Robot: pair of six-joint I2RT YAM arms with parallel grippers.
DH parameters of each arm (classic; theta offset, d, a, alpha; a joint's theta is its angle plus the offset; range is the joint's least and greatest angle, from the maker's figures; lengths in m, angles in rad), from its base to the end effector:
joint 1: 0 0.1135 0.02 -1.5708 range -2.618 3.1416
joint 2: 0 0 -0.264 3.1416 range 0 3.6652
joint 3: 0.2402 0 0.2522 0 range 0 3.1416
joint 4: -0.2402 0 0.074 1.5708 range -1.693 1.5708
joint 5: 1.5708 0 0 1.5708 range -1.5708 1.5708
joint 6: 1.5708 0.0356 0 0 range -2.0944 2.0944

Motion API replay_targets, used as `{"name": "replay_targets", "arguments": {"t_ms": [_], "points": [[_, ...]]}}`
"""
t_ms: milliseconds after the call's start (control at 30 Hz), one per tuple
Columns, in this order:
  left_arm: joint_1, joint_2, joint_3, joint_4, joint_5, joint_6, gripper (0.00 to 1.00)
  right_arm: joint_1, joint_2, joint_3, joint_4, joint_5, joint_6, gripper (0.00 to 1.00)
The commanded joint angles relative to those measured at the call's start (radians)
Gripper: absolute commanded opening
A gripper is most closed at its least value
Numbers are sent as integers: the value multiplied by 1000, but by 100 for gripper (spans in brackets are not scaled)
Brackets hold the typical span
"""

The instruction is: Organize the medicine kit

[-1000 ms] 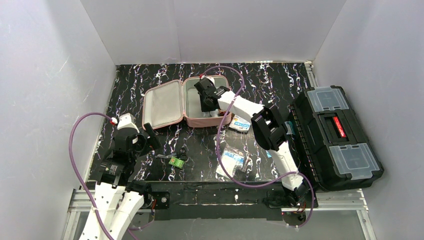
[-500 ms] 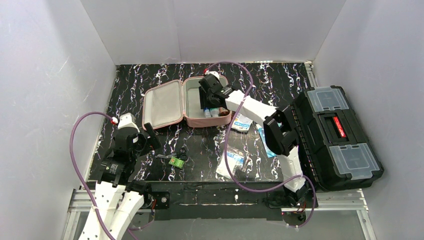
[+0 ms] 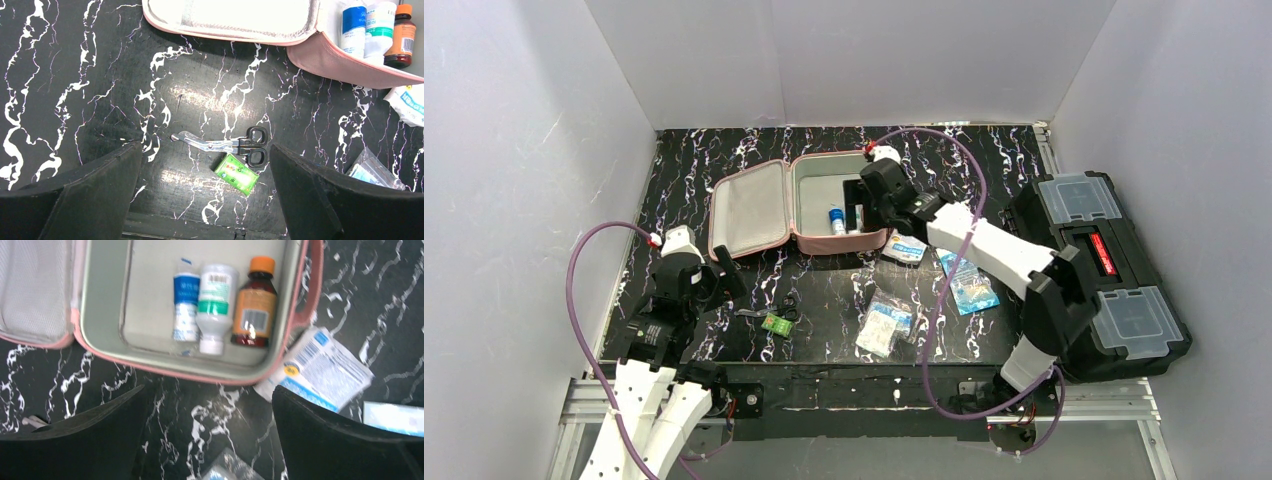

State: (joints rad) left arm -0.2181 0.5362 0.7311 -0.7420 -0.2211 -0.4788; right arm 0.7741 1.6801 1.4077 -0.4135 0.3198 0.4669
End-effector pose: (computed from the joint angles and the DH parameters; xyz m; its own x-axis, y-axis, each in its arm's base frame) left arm 0.1136 -0.0172 0.2981 -0.4638 -0.3576 -0.8106 -0.2089 0.9333 -0.2922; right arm 0.2826 0.2606 0.2995 -0.6248 -0.0133 -0.7807 -0.2334 0.9573 0.1705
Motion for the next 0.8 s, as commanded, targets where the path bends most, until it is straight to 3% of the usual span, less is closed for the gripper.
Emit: {"name": "replay_targets", "arguments": {"t_ms": [0, 267, 533, 767], "points": [[1, 9, 22, -17, -9, 5, 99, -2, -145, -105, 17, 41, 52, 99], [0, 17, 22, -7, 56, 25, 99, -3, -371, -309, -82, 7, 144, 99], [-1, 65, 9, 59, 365, 101, 99, -3, -651, -652, -21, -121, 268, 99], [-2, 78, 28, 56, 467, 109, 100, -2, -762, -831, 10, -289, 357, 96]]}}
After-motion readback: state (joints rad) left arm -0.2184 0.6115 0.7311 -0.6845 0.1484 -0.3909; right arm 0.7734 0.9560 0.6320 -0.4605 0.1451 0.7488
